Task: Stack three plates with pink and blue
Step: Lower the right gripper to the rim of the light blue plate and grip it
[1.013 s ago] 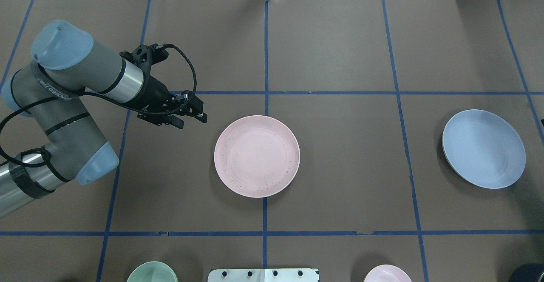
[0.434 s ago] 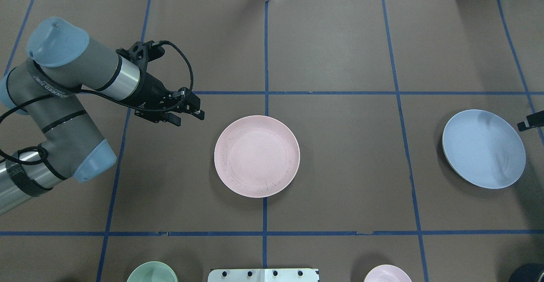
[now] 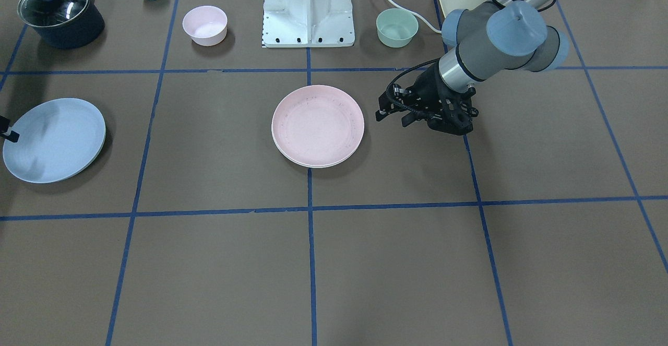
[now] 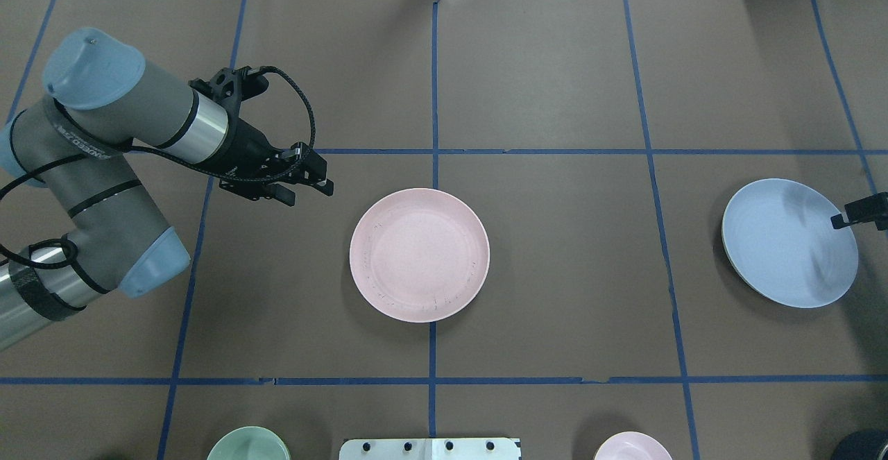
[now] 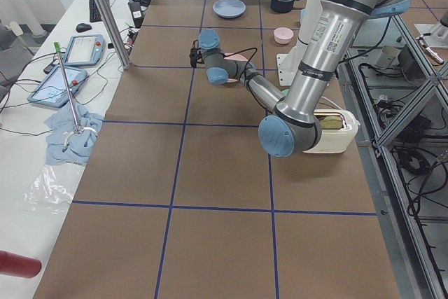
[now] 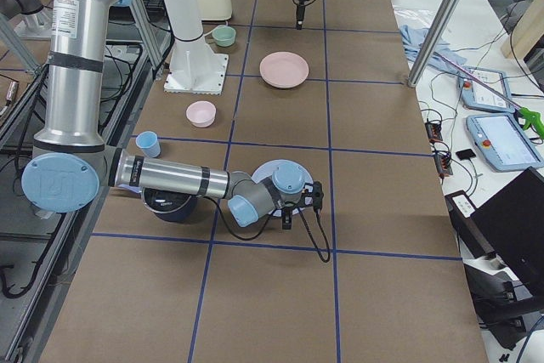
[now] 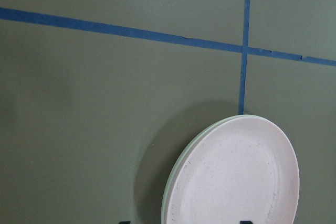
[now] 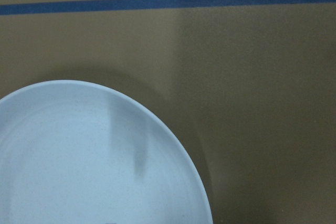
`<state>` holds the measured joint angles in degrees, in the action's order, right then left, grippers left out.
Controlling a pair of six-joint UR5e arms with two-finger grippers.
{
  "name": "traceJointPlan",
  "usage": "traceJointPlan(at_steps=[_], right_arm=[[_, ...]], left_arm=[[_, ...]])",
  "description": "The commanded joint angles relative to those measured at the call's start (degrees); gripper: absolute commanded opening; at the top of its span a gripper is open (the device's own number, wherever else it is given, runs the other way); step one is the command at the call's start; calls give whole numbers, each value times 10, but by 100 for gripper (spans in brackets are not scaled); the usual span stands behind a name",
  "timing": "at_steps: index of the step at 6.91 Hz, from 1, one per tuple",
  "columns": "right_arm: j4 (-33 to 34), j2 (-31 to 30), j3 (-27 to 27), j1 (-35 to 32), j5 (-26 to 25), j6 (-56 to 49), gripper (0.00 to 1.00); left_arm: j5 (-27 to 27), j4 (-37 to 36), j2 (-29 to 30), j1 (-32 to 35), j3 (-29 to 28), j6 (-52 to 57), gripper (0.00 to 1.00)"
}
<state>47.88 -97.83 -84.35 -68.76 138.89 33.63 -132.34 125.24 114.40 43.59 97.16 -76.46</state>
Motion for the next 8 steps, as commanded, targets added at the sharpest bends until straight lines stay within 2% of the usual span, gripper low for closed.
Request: traceJointPlan(at_steps=[1, 2, 4, 6, 7, 8], right_arm=[[-11, 3, 13, 7, -1, 3, 88], [-10, 4, 16, 8, -1, 3, 84], [-11, 5, 21, 15, -1, 3, 83], [-11, 6, 25, 17, -2, 3, 72], [-11, 6, 25, 19, -2, 3, 52], [-11, 6, 25, 19, -2, 3, 24]], left_arm=[[1, 0, -1, 0, -1, 0, 75], [1, 0, -1, 0, -1, 0, 75], [1, 0, -1, 0, -1, 0, 75], [1, 0, -1, 1, -1, 1, 75], [1, 0, -1, 2, -1, 0, 75], [0, 0, -1, 2, -1, 0, 75]])
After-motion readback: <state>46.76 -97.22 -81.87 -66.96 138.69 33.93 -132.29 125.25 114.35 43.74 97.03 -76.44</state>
